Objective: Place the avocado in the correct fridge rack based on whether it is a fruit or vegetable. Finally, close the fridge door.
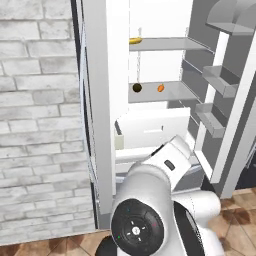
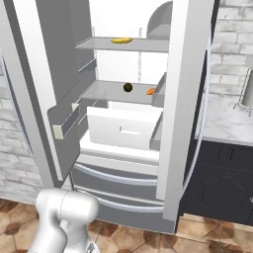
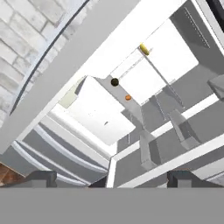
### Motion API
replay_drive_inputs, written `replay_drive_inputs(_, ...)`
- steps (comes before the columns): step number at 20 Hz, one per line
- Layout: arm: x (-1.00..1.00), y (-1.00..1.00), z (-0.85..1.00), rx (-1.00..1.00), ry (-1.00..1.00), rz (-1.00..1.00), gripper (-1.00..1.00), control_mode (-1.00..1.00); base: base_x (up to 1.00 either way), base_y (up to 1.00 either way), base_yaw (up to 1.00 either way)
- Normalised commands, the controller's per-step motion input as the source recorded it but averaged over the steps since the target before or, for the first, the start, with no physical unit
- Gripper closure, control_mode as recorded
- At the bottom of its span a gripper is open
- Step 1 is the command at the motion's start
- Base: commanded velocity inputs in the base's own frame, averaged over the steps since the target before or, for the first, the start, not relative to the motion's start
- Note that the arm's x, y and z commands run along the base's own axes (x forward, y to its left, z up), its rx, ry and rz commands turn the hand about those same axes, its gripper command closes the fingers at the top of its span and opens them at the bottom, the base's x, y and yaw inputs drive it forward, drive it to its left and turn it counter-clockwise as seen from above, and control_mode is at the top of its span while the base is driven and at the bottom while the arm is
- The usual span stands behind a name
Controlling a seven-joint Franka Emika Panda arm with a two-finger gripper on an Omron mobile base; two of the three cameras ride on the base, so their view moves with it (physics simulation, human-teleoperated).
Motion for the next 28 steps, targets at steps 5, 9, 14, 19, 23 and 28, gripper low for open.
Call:
replay_drive_inputs(5,0.71,1.00,-0.17,-0.30,0.12,0.09,-1.00,-1.00,0.00,0.00,0.00)
replay_drive_inputs(9,1.00,0.96,-0.17,-0.26,0.09,0.03,-1.00,-1.00,0.00,0.00,0.00)
replay_drive_inputs(14,1.00,0.57,-0.16,-0.23,0.12,-0.01,-1.00,-1.00,0.00,0.00,0.00)
replay_drive_inputs(19,1.00,0.41,-0.19,-0.20,0.10,-0.09,-1.00,-1.00,0.00,0.00,0.00)
replay_drive_inputs(23,1.00,0.41,-0.24,-0.18,0.09,-0.11,-1.00,-1.00,0.00,0.00,0.00)
replay_drive_inputs(28,1.00,0.40,-0.27,-0.15,0.09,-0.08,-1.00,-1.00,0.00,0.00,0.00)
